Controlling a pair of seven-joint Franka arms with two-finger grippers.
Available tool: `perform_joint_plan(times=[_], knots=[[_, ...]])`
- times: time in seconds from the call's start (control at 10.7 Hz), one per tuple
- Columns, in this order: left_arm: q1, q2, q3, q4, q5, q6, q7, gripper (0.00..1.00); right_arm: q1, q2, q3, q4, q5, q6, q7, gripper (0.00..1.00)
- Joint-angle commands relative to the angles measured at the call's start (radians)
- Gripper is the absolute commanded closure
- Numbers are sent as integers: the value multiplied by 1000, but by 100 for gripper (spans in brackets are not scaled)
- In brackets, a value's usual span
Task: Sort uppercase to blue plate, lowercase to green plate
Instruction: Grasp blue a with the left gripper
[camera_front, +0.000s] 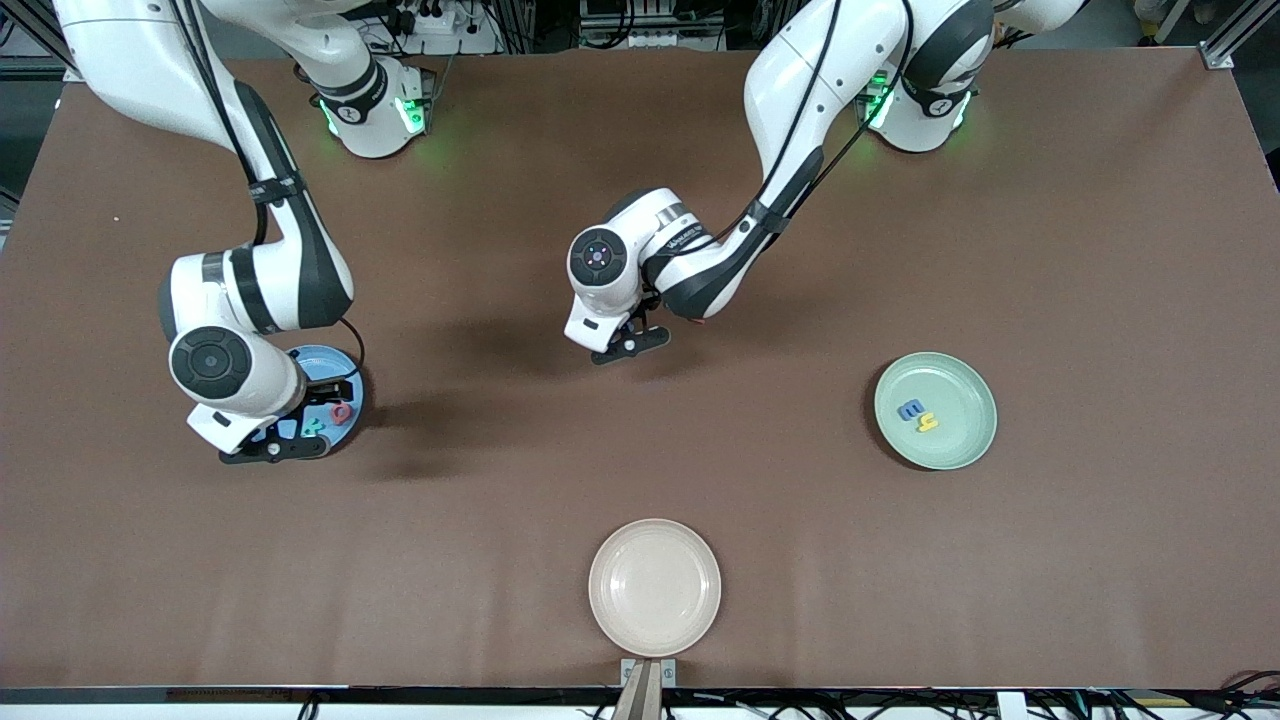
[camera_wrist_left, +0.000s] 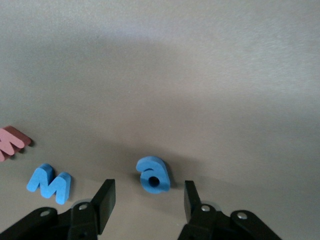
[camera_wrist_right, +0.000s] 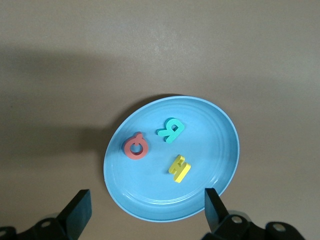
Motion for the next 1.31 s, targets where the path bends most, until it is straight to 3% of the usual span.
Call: perform_joint_plan(times=[0.0,0.94,1.22], knots=[[-5,-55,7,-101,27,55,-31,38,9,-26,0,-17,-19,-8,13,0],[-5,-54,1,-132,56,119,-32,50,10,-21,1,-16,-19,-7,16,0],[-5,-50,1,-130,56,119,-18,81,17,-21,2,-16,-19,-3,19,0]])
